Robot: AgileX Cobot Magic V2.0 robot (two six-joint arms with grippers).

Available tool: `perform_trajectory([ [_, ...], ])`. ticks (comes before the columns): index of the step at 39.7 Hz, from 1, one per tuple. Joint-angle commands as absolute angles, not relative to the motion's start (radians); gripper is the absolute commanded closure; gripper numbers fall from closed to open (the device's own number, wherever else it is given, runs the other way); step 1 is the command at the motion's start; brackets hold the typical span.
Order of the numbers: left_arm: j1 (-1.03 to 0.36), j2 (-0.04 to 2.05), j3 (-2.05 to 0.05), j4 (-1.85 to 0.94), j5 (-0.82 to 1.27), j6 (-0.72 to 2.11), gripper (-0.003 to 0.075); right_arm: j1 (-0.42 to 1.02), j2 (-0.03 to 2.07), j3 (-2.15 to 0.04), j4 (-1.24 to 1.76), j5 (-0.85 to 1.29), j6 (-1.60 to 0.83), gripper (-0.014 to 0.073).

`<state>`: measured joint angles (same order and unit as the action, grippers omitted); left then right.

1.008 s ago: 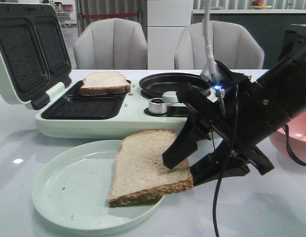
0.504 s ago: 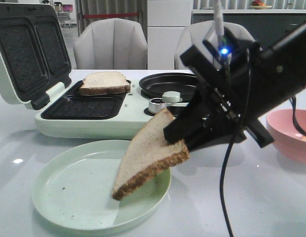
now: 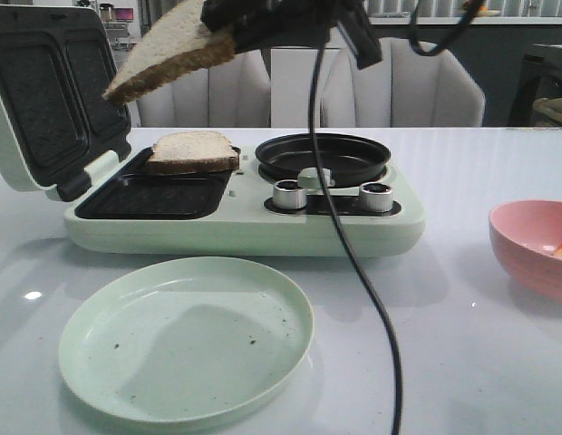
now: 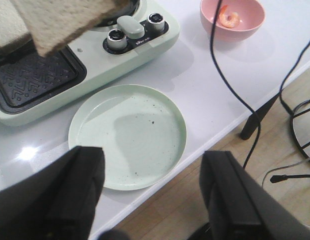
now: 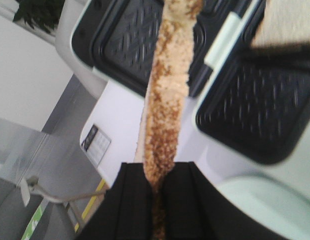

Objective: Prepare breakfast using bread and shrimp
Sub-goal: 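Carry the bread with the right gripper onto the first slice in the press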

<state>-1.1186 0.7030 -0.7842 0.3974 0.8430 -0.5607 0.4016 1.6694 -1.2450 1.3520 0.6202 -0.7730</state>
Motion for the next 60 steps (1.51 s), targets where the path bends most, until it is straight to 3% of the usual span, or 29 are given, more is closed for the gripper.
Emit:
perform_trajectory([
  [1,-1.125,0.702,-0.808,0.424,0.768,-0.566,0.0244,0.423,1.704,-1.369,1.412,0.616,-0.789,0.0559],
  [9,-1.125,0.702,-0.808,0.424,0.768,-0.566,0.0244,0.441,1.915,-1.543,1.417,0.613,-0.789,0.0559],
  [18,-1.125,0.702,-0.808,0.424,0.768,-0.566,0.0244,0.441,2.034,-1.563,1.439,0.584,-0.789,0.0533],
  [22,-1.125,0.702,-0.808,0.424,0.768,-0.566,0.0244,0.441,2.051,-1.563,1.449,0.595,-0.789,0.0400],
  [28,-1.125,0.702,-0.808,0.424,0.768,-0.566,0.0244,0.438,2.056,-1.563,1.448,0.579,-0.789,0.0060],
  [31,-1.125,0.702,-0.808,0.424,0.768,-0.566,0.0244,0.427,2.056,-1.563,1.449,0.572,-0.789,-0.0032],
  [41,-1.125,0.702,-0.808,0.424,0.768,-0.566,0.0244,0.327,1.994,-1.563,1.444,0.802,-0.789,-0.0026],
  [46,-1.125,0.702,-0.808,0.424,0.768,-0.566,0.0244,0.320,1.913,-1.563,1.345,0.809,-0.776,-0.0020],
  [53,-1.125,0.702,-0.808,0.424,0.768,-0.566,0.0244,0.334,1.741,-1.563,1.025,0.781,-0.644,0.0040],
  [60,-1.125,0.702,-0.808,0.424,0.768,-0.566,0.0244,0.342,1.559,-1.563,0.712,0.822,-0.465,0.0047],
])
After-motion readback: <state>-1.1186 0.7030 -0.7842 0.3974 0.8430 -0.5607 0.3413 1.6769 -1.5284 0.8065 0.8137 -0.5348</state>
